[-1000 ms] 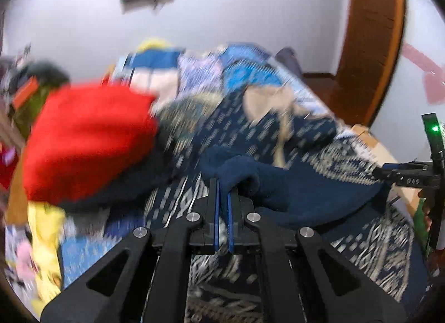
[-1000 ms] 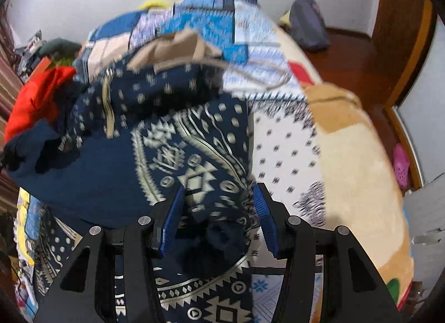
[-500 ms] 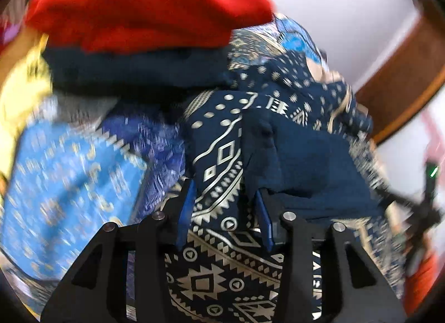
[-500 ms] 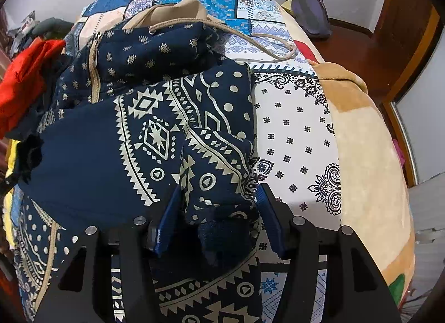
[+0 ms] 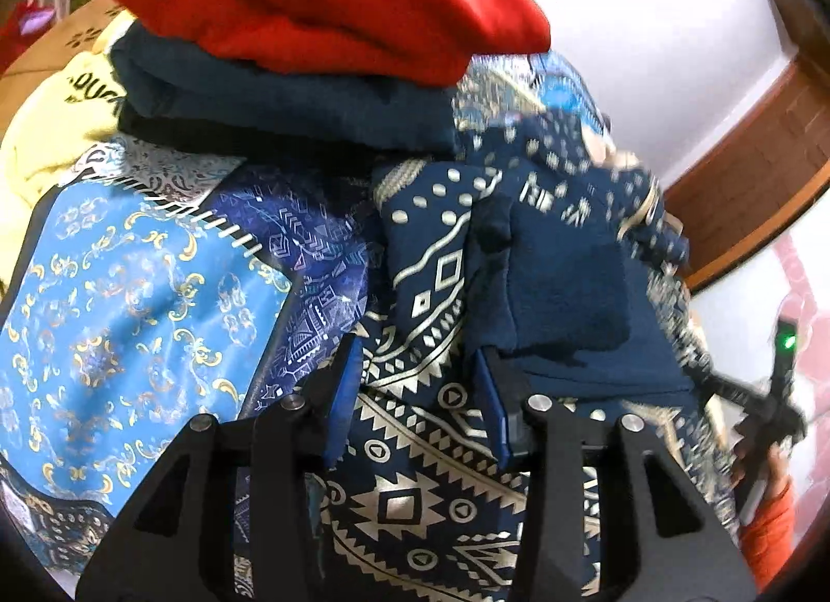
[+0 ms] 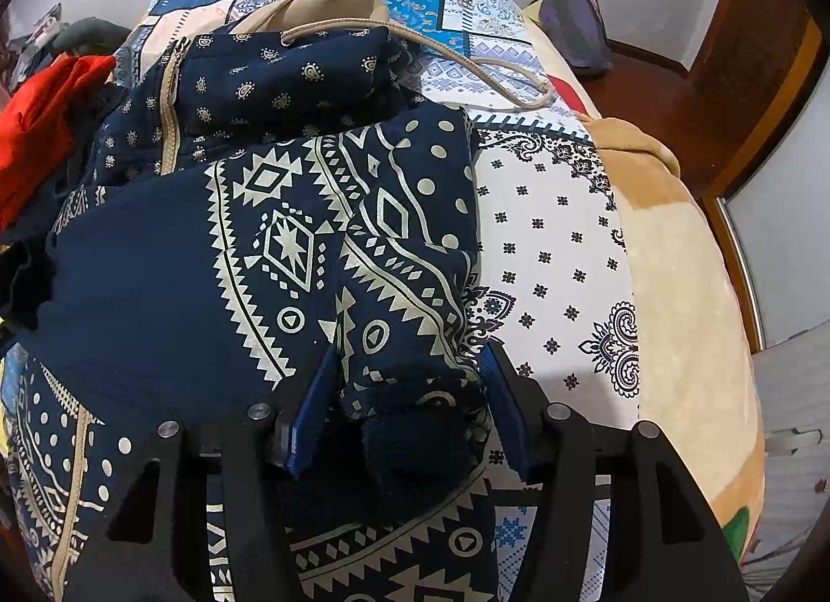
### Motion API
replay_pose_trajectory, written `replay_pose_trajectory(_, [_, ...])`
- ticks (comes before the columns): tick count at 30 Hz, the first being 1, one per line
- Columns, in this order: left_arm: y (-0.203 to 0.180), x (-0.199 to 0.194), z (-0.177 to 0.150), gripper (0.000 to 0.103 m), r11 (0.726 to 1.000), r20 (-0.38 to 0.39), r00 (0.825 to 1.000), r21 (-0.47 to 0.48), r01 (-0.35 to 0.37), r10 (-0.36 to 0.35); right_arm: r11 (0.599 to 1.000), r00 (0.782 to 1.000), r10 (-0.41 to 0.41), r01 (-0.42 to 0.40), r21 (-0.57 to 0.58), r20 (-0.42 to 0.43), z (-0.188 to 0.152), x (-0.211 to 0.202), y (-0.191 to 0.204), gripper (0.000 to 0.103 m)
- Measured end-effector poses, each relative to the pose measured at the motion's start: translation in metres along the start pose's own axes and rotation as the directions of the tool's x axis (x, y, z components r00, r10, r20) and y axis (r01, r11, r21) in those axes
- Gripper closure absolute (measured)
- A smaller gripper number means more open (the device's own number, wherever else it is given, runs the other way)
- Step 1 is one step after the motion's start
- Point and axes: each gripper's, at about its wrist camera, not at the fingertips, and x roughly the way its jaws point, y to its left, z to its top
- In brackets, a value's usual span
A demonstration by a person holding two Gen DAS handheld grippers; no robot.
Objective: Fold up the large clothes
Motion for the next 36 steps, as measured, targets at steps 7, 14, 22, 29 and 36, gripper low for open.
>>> replay_pose_trajectory(7, [0.034,-0.023,0.004,0.060,0.988,0.056,0.998,-0.154,-0.016,0.025,1.000,1.000,0.015,-0.015,0.013,-0.001,0.001,0.002,-0.003,0.049])
replay_pose_trajectory(14, [0.042,-0.036,0.006,0.060,0.976,0.052,0.977,-0.078,-0.201,0.205,1.000,1.000,0.001,-0.001,0.006,0.003,0.002,-0.001,-0.001,0.048])
replay_pose_trajectory(22, [-0.041,-0.035,0.025,0.060,0.923,0.136,0.956,0.257,-0.287,0.260,0.993,0.992,-0.048,0.060,-0.098,0.118,0.016,-0.038,0.018,0.048])
replay_pose_trajectory(29, [-0.131,-0.021,0.066,0.052,0.880,0.187,0.969,0.418,-0.227,0.162,0.995,0.970,0.021,0.003,-0.098,0.243,0.051,-0.077,0.019,0.048])
replay_pose_trajectory(36, [-0.189,0.014,0.119,0.037,0.876,0.179,0.981,0.459,-0.150,0.075,0.996,0.954,0.078,-0.088,0.022,0.290,0.095,-0.073,0.001,0.048])
